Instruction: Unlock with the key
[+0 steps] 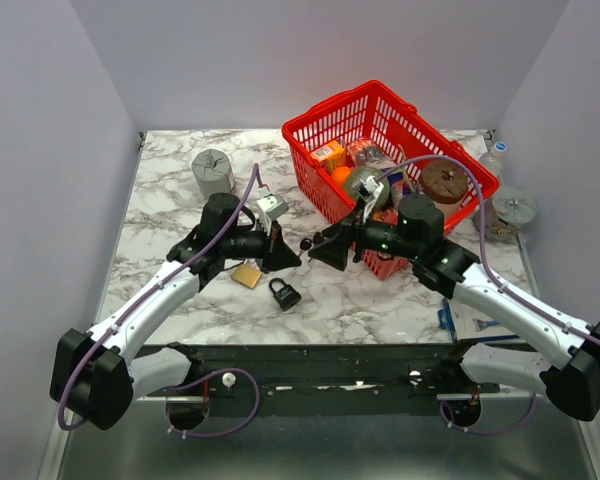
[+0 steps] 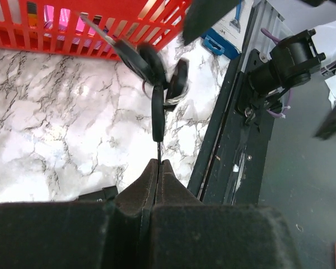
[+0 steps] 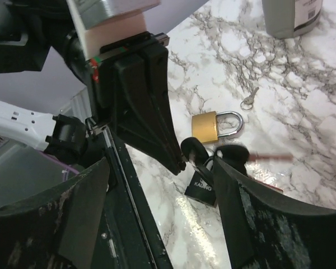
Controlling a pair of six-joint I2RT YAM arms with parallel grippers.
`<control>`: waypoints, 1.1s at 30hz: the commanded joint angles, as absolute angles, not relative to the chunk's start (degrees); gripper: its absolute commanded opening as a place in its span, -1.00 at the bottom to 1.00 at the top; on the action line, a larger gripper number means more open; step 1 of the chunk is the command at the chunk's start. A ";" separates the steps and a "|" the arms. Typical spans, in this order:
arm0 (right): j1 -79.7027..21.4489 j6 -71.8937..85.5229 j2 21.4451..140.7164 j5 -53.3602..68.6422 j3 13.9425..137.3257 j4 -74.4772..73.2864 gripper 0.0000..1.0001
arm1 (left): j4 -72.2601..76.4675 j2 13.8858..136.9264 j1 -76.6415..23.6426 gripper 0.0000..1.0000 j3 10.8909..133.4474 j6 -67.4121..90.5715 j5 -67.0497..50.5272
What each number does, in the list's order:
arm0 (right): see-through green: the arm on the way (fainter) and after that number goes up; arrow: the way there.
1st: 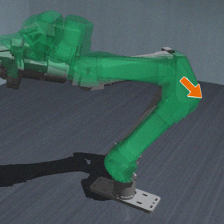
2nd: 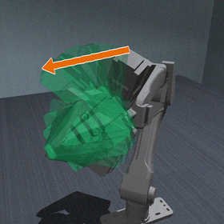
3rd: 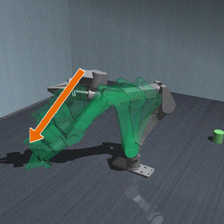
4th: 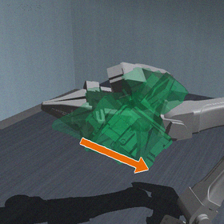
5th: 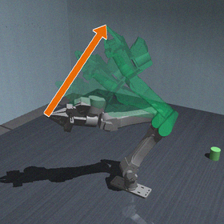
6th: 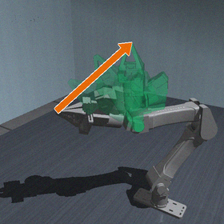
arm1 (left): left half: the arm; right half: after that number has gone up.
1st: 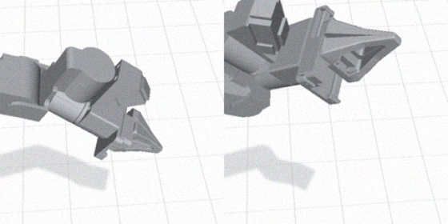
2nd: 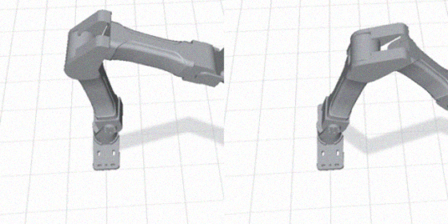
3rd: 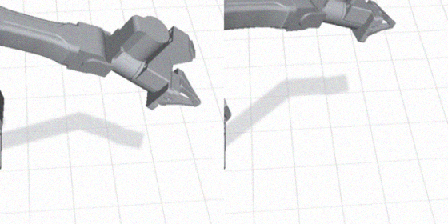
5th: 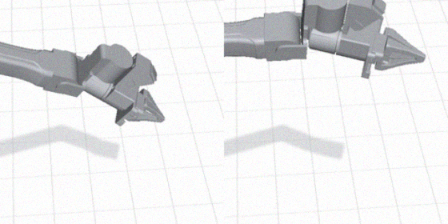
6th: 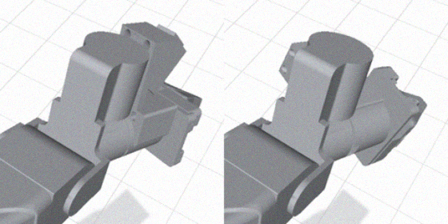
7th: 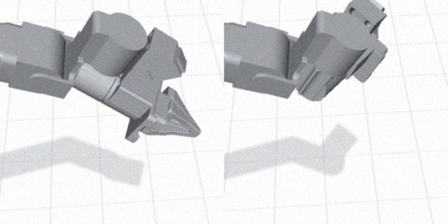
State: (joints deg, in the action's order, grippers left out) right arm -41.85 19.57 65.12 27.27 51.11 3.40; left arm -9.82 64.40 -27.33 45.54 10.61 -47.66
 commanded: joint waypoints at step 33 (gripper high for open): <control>-67.93 -17.93 55.28 -16.07 38.58 6.33 0.57 | -20.73 64.69 -26.98 -1.00 45.62 40.85 -55.81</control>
